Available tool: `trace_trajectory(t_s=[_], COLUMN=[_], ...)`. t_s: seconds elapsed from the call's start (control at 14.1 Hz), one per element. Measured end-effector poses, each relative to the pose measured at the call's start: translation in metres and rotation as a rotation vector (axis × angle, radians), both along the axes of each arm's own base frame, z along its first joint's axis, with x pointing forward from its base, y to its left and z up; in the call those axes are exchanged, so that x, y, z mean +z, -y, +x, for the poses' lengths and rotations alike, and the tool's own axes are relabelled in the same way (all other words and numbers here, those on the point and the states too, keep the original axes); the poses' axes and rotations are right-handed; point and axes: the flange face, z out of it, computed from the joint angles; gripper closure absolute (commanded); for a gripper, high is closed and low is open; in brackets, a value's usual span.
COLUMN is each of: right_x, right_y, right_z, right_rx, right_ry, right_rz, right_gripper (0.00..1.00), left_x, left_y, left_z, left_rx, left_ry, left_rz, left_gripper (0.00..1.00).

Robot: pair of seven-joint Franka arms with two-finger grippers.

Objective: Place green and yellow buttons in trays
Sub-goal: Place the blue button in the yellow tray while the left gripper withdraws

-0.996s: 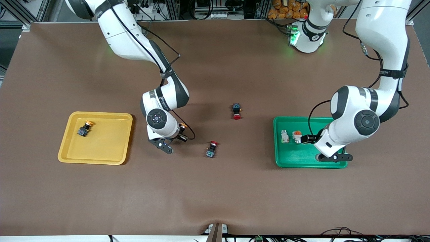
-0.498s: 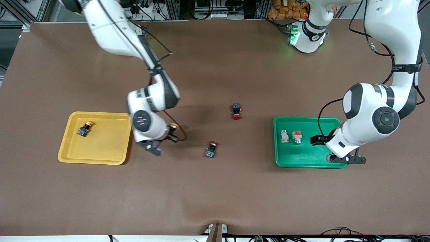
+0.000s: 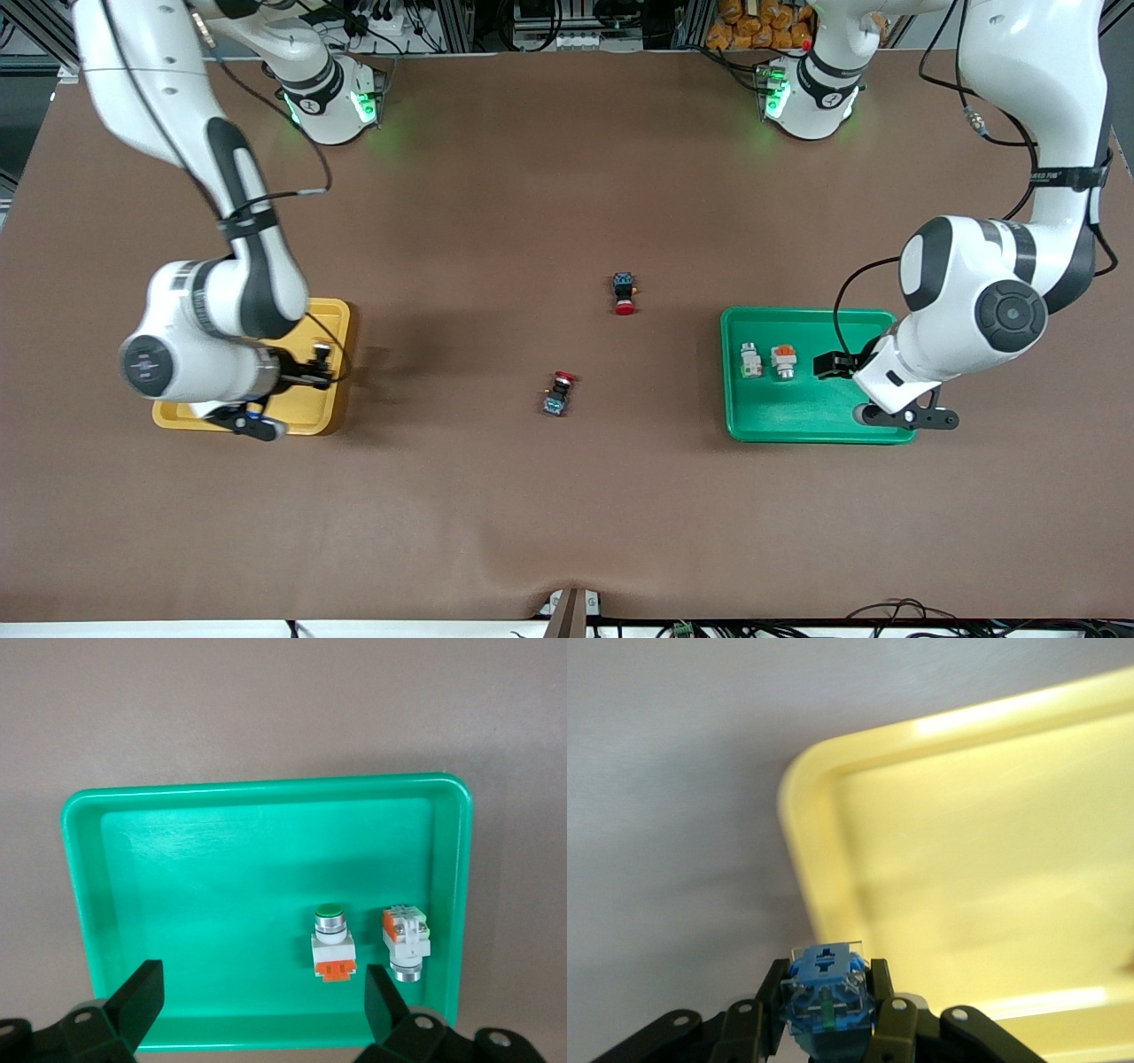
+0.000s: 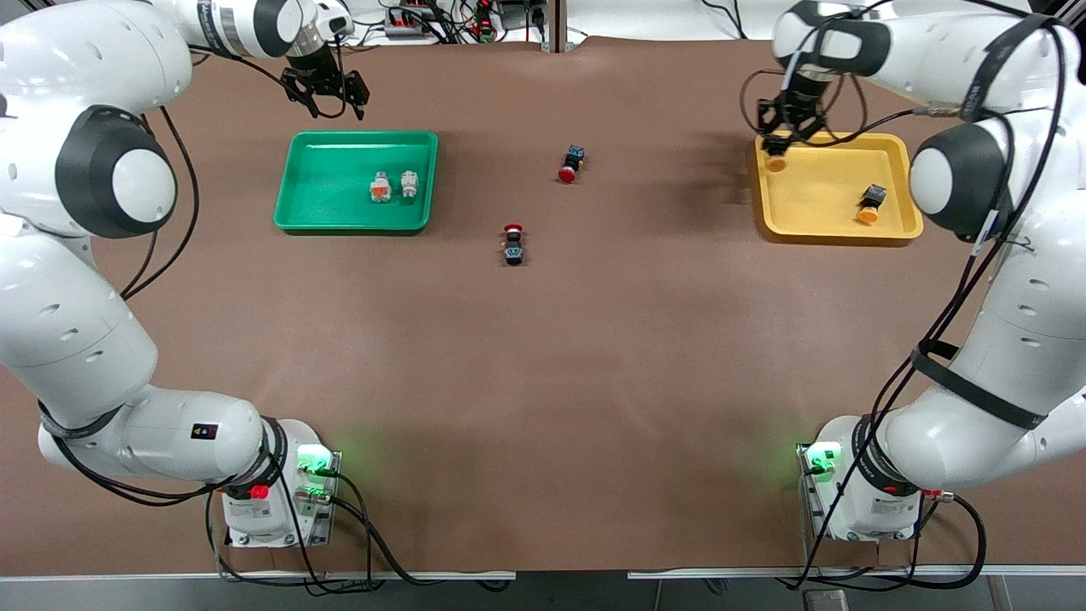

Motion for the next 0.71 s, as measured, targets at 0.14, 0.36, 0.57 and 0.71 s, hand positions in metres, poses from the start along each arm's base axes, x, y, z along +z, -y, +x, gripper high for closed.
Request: trace_trajectory(t_s=[0.14,0.36,0.57,0.71], right_x=[-0.002,0.003,0.032,0.069], right_y=[0.045,0.066,0.049,0.052], right_z=[0.001,0.003,0.015,0.017], right_rx=[0.085,0.15,0.187,0.226], right_ry=[0.012,0.036,0.084,0.127], right_rz=[0.036,0.06,0.068,0.073], right_gripper=[0.0,0.0,0.0,0.0], left_x=[0.02,0.053,0.089,0.117], left_y=[-0.002,0.0,-0.002,-0.005], left_z=[-0.002,-0.011,-0.022,-0.026], left_rx=[0.047,0.082,0.109,0.148], left_ry=[0.013,0.013,0.011,0.02], left_rz=[0.002,0.008,0.015,0.017], left_gripper=[0.0,0.0,0.0,0.0])
